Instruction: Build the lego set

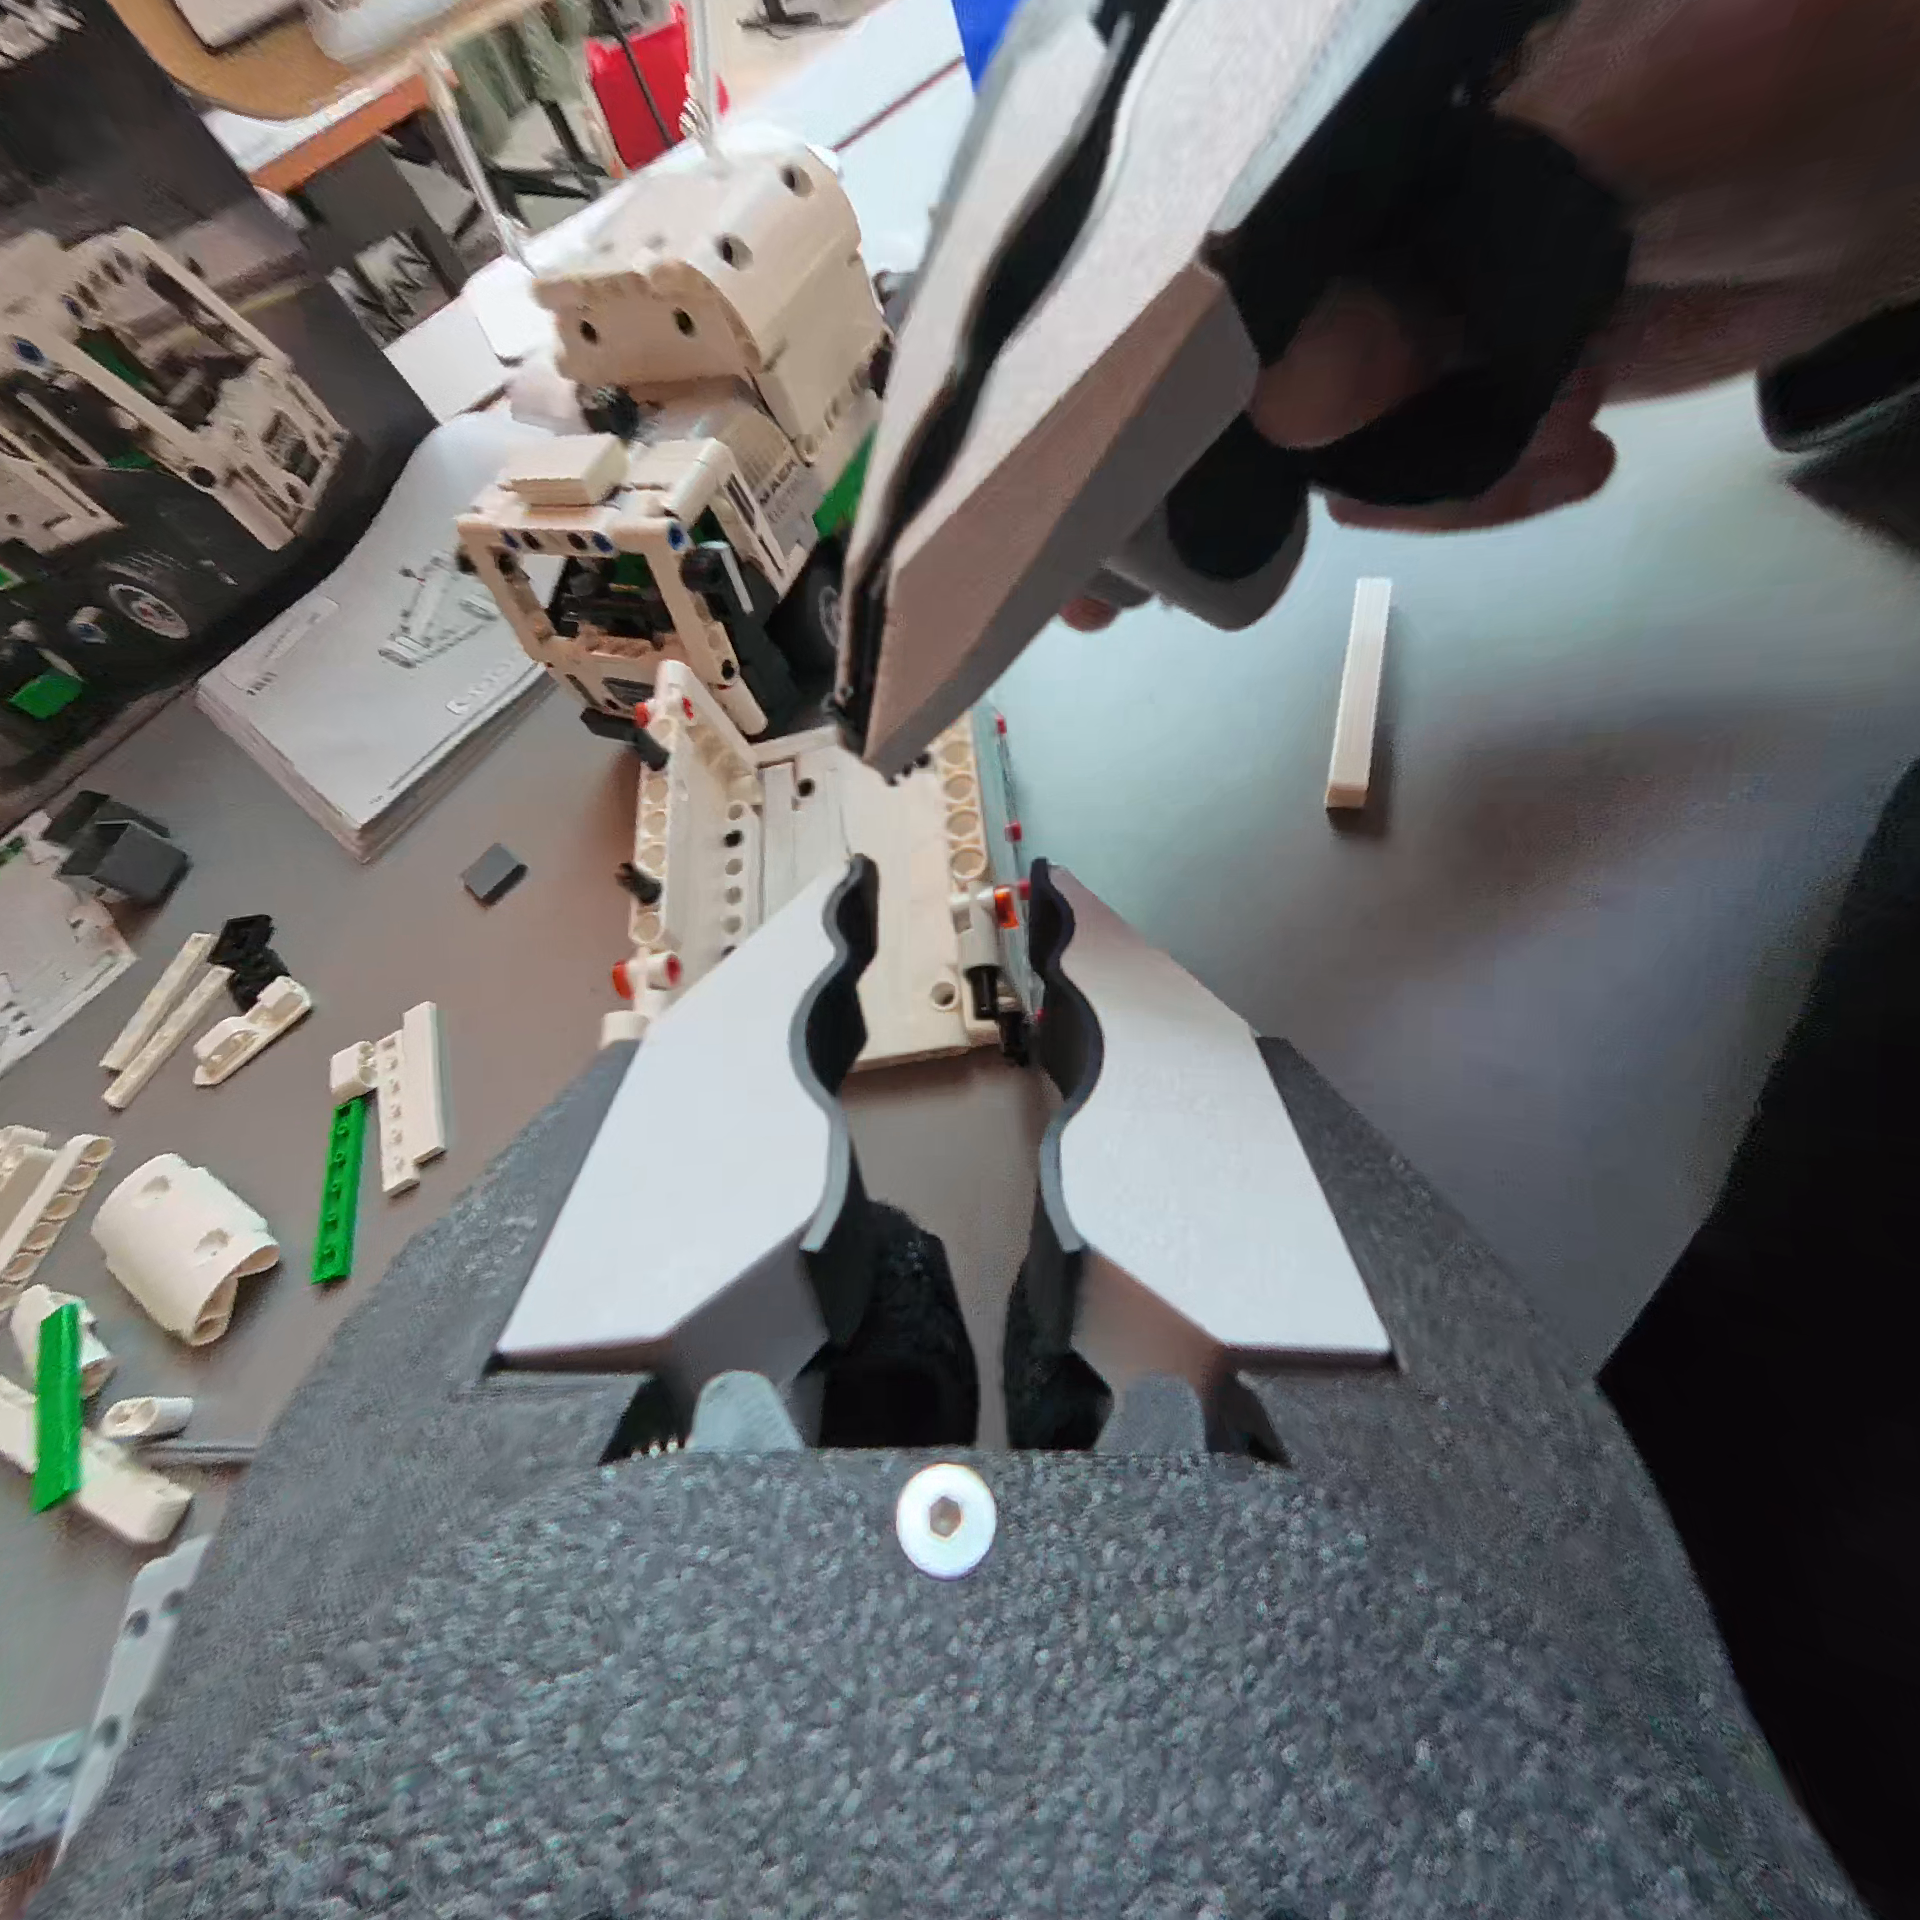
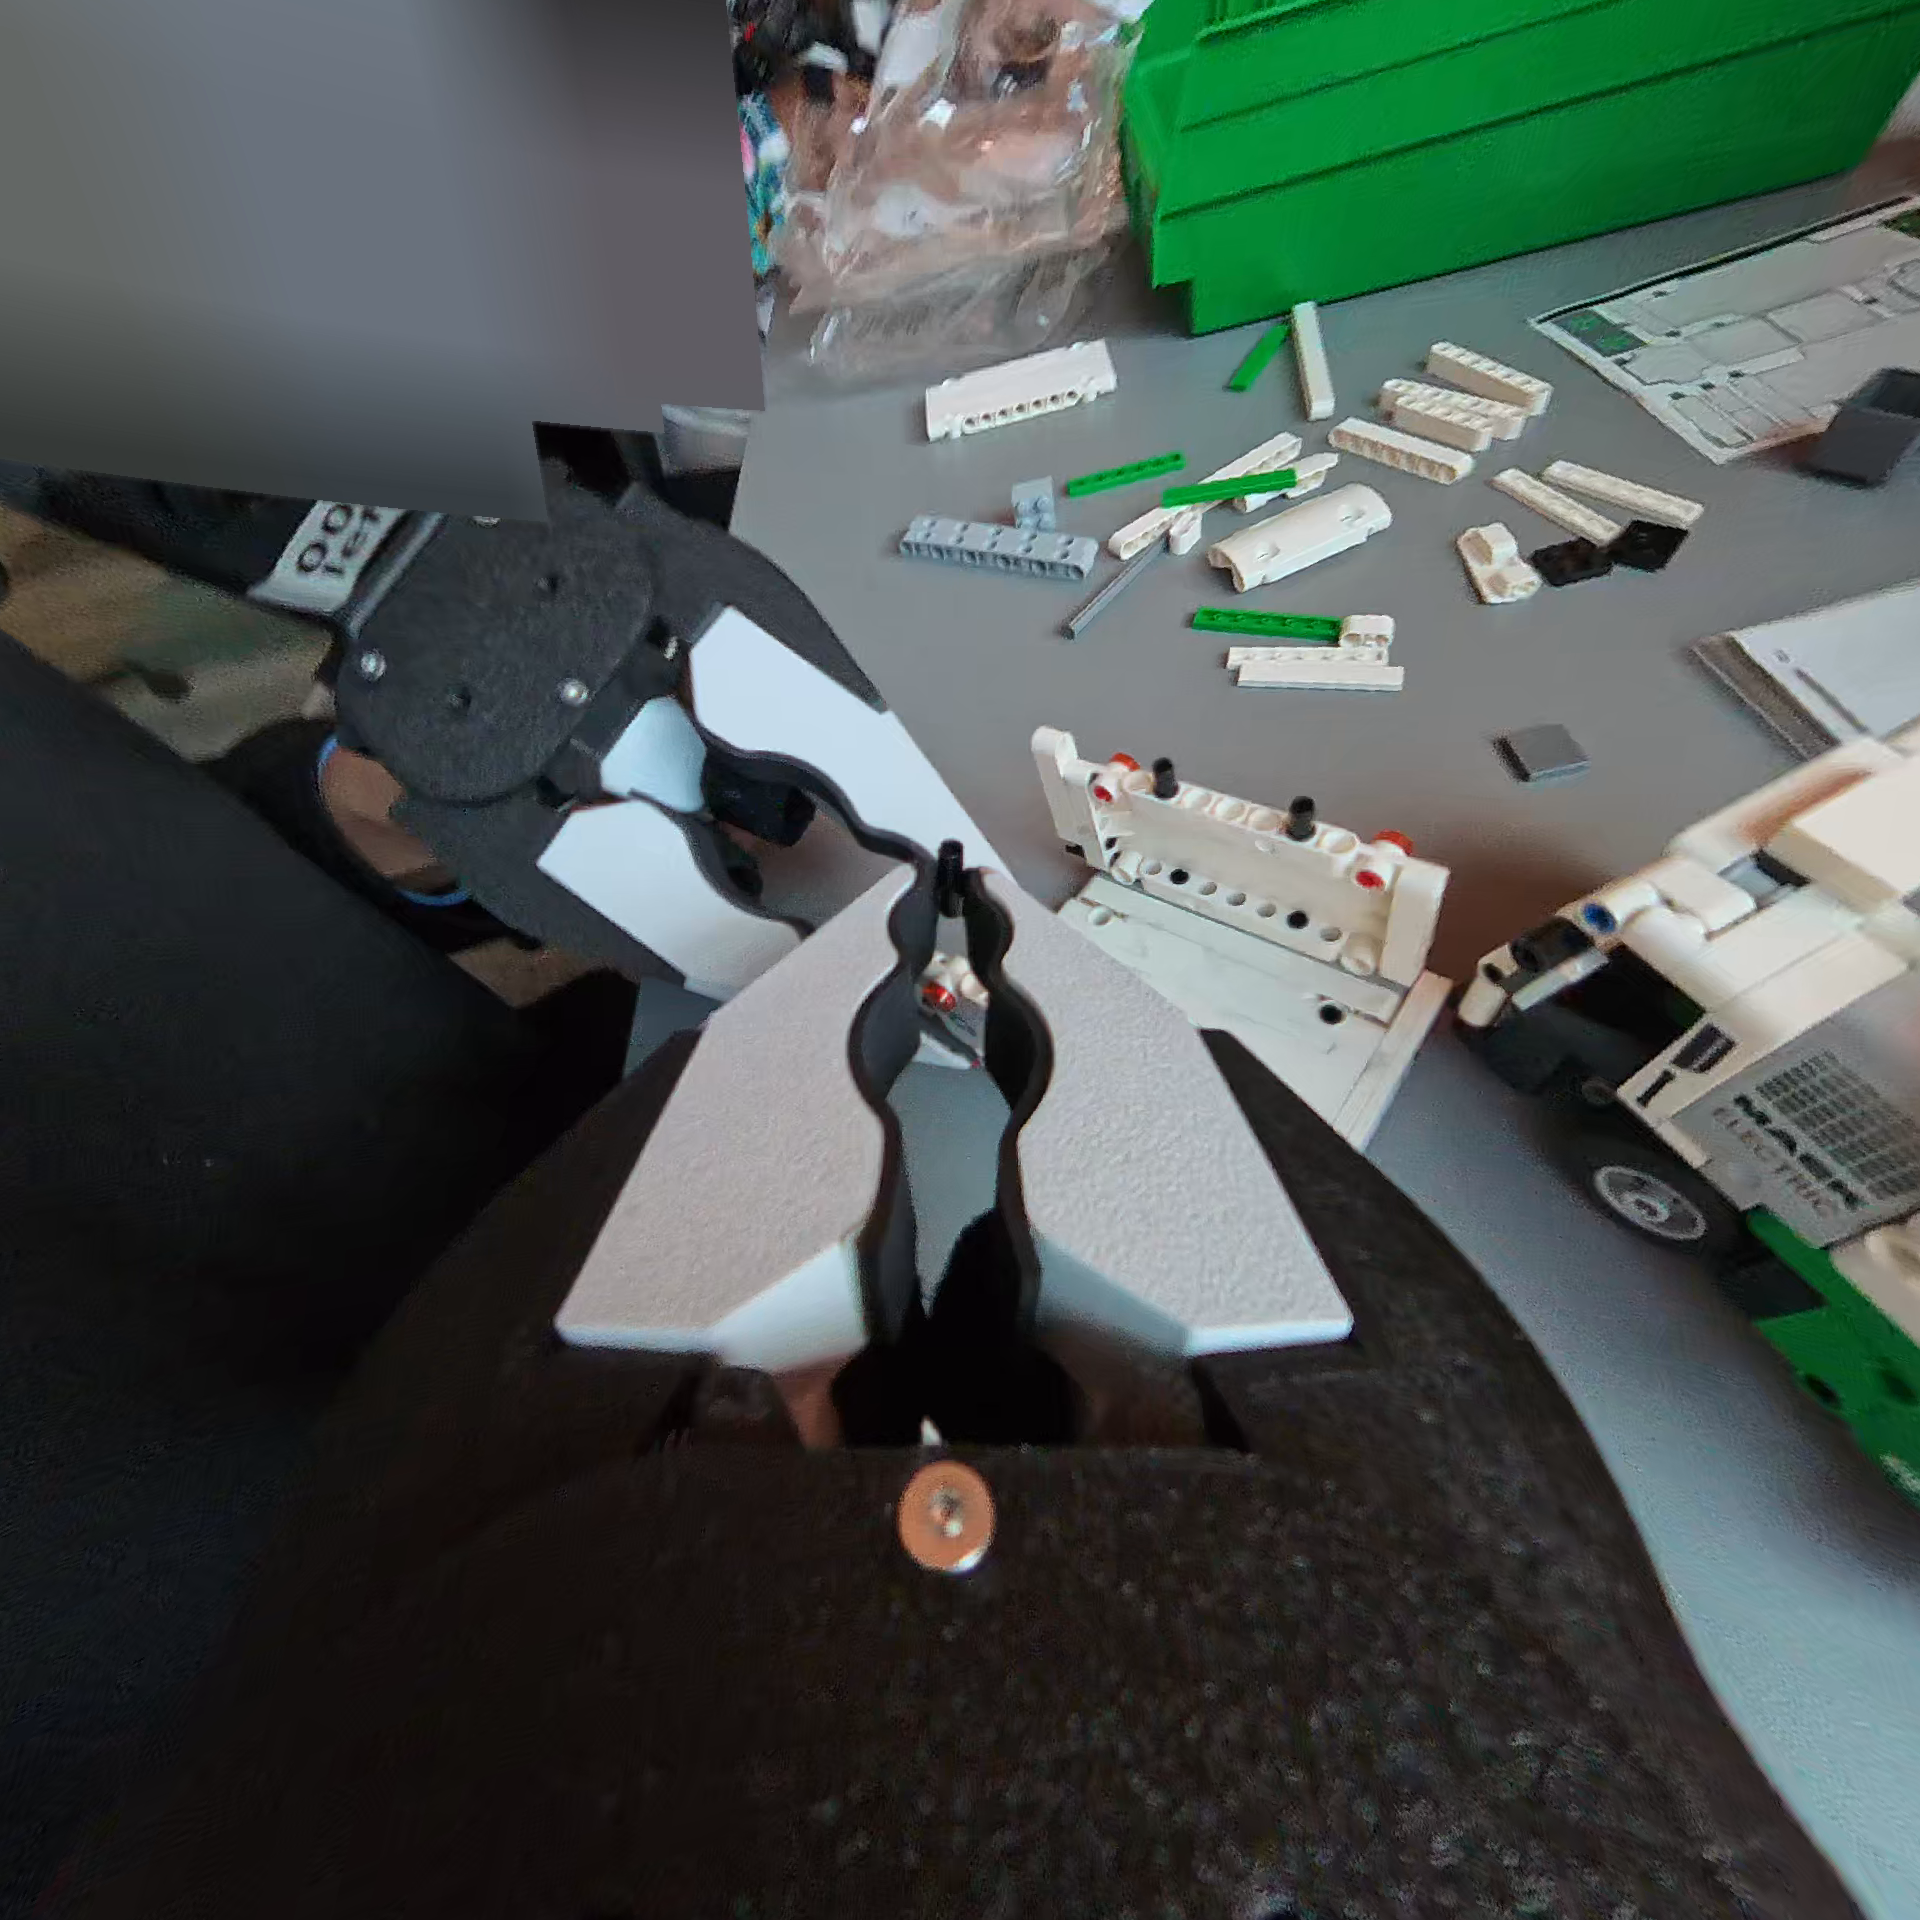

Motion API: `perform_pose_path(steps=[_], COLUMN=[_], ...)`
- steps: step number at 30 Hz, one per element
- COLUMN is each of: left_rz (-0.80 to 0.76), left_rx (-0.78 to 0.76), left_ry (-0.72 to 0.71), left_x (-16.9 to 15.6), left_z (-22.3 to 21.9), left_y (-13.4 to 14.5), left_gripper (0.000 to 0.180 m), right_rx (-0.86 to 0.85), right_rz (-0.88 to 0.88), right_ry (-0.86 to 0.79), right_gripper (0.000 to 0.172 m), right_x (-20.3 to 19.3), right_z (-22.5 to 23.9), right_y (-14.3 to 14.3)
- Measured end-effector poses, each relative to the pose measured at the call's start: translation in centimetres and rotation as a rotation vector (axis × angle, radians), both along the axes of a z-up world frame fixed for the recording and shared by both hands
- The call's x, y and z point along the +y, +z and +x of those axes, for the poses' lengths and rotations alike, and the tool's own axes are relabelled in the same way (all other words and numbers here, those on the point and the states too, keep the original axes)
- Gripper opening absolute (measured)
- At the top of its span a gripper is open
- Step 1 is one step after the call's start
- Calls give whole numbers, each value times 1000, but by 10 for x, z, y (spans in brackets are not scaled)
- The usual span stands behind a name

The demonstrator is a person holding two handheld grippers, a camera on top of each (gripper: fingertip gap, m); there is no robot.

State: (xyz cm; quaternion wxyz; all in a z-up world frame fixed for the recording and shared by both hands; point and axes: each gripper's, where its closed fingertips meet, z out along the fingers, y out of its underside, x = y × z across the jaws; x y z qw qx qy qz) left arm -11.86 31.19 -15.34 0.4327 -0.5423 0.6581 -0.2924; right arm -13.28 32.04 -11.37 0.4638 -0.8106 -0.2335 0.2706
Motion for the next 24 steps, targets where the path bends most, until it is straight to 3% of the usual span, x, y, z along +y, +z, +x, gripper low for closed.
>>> perform_pose_path(steps=[3,6,11,24], left_rz=[-2,-16,1,205], left_rx=[-139,-282,-355,-271], left_ry=[35,44,8,-79], left_x=[4,2,-11,-33], left_z=[-4,-10,-14,-23], left_y=[23,44,55,43], left_gripper=[28,18,3,2], right_rx=[197,371,535,459], right_rz=[-43,-79,-114,-208], right_ry=[-79,-97,-90,-19], right_gripper=[3,3,3,4], right_x=[2,-3,-13,-39], right_z=[0,-4,-10,-18], right_y=[9,15,20,9])
